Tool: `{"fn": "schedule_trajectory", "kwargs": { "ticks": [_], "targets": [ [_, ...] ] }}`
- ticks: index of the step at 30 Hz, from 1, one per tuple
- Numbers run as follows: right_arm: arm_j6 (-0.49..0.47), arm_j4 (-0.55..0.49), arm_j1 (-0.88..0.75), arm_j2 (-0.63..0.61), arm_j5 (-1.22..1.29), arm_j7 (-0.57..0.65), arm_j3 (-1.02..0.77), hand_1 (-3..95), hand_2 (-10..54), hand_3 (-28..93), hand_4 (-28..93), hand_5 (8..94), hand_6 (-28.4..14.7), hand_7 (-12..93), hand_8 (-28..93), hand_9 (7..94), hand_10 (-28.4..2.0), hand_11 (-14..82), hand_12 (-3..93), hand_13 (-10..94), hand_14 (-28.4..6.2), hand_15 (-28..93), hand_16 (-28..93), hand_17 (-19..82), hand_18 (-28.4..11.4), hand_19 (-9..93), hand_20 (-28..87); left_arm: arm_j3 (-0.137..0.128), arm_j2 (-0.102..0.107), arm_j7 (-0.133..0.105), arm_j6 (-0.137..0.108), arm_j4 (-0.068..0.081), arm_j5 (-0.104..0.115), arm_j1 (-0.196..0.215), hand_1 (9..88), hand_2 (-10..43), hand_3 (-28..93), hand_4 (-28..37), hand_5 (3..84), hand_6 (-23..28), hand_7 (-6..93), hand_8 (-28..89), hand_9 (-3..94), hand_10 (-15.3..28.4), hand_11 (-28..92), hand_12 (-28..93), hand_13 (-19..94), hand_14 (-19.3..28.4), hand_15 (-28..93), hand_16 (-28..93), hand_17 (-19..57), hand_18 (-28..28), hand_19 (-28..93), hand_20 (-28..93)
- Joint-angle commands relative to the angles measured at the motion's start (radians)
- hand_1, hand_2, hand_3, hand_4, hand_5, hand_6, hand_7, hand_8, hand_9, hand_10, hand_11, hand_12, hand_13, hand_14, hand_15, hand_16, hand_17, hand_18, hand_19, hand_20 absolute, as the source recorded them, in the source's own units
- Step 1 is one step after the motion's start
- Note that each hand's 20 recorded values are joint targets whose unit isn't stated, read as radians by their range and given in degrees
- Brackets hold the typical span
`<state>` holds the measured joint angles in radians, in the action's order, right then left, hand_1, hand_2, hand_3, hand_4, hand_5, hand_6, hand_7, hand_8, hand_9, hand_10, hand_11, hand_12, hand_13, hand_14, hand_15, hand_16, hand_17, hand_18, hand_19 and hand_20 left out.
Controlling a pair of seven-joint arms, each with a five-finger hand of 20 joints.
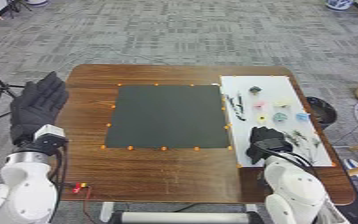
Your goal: Arrange flowers
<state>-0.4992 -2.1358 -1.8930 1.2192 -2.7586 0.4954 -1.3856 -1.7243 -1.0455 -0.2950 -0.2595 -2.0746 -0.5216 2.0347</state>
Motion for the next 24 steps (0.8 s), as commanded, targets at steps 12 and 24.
{"fn": "schedule_trajectory", "kwargs": {
  "ticks": [12, 24],
  "targets": [
    [0.368, -0.066, 0.017, -0.046, 0.178, -0.026, 0.001, 61.3, -9.5, 64, -25, 75.2, -2.3, 46, 19, 88.8, -6.8, 24.5, 60.9, 84, -4.3, 55, 45, 47, -23.3, 83, 38, -0.074, -0.009, -0.029, -0.012, -0.024, 0.033, 0.094, 29.7, 15.2, 70, -28.3, 46.8, 9.0, 12.4, -9, 33.4, 14.7, 21, 7, 23, 12.7, 22, -6, -3.9, 10.3, 35, 5],
    [0.331, 0.087, 0.367, 0.058, 0.316, -0.039, 0.234, 62.3, -9.5, 63, -27, 75.0, -2.3, 46, 19, 88.6, -7.1, 25.0, 60.9, 84, -4.2, 54, 46, 48, -22.8, 83, 37, -0.123, 0.019, -0.048, 0.001, 0.012, 0.145, 0.150, 26.0, 17.7, 66, -28.3, 46.4, 9.0, 11.6, -9, 33.3, 14.8, 20, 7, 23, 12.6, 21, -6, -4.0, 10.5, 35, 5]
  ]
}}
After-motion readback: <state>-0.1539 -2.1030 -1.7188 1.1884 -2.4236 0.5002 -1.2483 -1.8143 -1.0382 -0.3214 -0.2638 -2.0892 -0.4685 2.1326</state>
